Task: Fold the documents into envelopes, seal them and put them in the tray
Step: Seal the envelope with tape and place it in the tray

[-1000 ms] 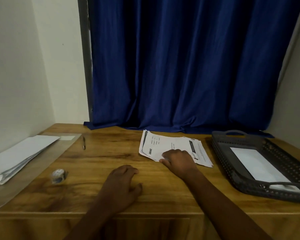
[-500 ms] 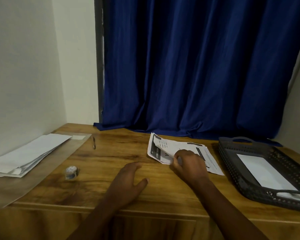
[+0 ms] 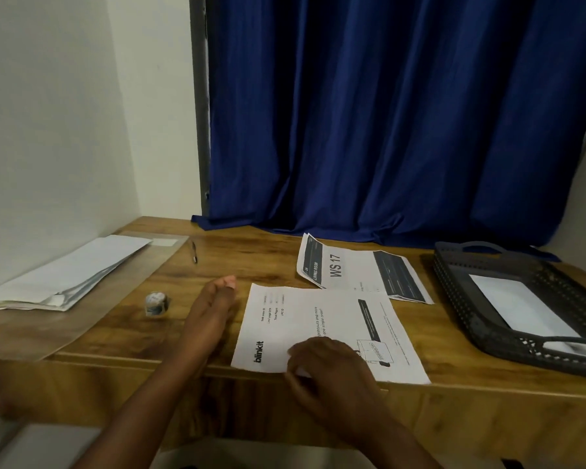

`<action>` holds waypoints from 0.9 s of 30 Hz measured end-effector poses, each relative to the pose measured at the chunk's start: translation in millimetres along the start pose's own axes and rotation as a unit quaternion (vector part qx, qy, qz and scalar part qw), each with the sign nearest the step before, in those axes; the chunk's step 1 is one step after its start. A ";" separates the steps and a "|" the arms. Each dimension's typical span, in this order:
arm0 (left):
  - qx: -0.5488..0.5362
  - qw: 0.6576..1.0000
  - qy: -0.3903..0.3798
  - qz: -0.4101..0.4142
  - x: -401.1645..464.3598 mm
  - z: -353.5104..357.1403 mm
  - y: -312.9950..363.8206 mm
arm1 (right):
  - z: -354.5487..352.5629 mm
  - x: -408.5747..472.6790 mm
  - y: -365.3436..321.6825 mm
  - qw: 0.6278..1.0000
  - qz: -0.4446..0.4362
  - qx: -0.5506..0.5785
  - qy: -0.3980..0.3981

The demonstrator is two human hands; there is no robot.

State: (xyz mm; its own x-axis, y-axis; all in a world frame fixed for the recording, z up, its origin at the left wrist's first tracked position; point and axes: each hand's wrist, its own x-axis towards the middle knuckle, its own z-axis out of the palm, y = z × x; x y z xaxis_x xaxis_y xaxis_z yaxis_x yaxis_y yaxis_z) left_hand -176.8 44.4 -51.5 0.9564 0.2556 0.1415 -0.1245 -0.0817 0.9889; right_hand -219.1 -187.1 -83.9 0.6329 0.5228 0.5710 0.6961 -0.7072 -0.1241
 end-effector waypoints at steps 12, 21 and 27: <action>0.465 0.843 -0.132 0.237 -8.0 20.0 8.6 | -16.9 52.0 1.2 0.968 0.235 0.072 0.053; 0.613 0.740 -0.226 0.162 15.7 46.3 -19.6 | 26.4 73.6 43.0 0.947 0.240 -0.015 -0.214; 0.629 0.731 -0.227 0.134 20.6 18.3 -20.0 | 2.3 40.4 93.5 0.920 0.290 -0.105 -0.241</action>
State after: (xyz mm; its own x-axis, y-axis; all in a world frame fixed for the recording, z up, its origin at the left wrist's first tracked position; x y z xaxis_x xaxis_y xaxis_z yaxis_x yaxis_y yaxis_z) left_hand -149.8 33.6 -69.3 0.9667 -0.2556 0.0106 -0.2558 -0.9647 0.0626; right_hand -127.6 -231.0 -74.3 0.9893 0.1434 0.0263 0.1454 -0.9837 -0.1059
